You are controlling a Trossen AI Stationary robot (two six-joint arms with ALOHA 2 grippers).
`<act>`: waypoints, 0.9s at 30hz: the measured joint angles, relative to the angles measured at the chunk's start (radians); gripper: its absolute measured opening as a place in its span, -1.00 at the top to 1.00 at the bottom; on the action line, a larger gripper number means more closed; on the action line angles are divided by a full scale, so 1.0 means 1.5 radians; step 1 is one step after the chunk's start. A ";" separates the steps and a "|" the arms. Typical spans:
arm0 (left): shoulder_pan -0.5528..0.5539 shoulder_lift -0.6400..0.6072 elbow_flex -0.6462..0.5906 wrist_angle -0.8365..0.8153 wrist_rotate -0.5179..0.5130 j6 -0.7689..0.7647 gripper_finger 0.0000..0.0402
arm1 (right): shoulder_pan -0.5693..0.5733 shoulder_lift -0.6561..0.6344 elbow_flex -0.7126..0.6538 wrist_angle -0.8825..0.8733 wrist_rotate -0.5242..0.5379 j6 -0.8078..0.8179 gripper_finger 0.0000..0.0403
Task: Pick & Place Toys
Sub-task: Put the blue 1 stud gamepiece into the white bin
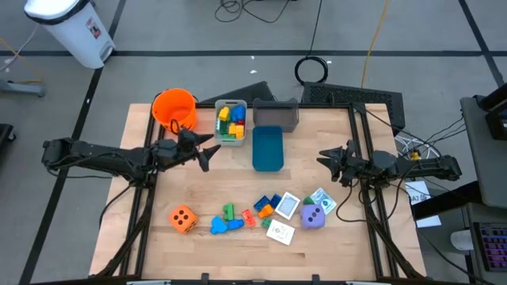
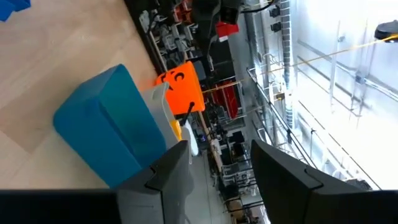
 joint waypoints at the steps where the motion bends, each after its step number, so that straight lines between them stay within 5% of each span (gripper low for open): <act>1: -0.001 0.000 0.000 0.000 0.000 0.000 -0.38 | 0.000 0.000 0.000 0.004 0.000 0.002 0.16; 10: -0.001 0.000 0.000 0.001 -0.015 0.001 -0.38 | 0.001 0.002 0.000 0.004 -0.017 0.360 0.16; 17: -0.001 0.000 0.000 0.002 -0.019 -0.015 -0.39 | 0.001 0.002 0.000 0.004 -0.019 0.498 0.16; 20: -0.001 0.000 0.000 0.004 -0.019 -0.016 -0.39 | 0.001 0.002 0.000 0.016 -0.018 0.455 0.16; 27: -0.002 0.000 0.000 0.010 0.092 -0.013 -0.39 | 0.001 0.002 0.000 0.034 -0.018 0.008 0.16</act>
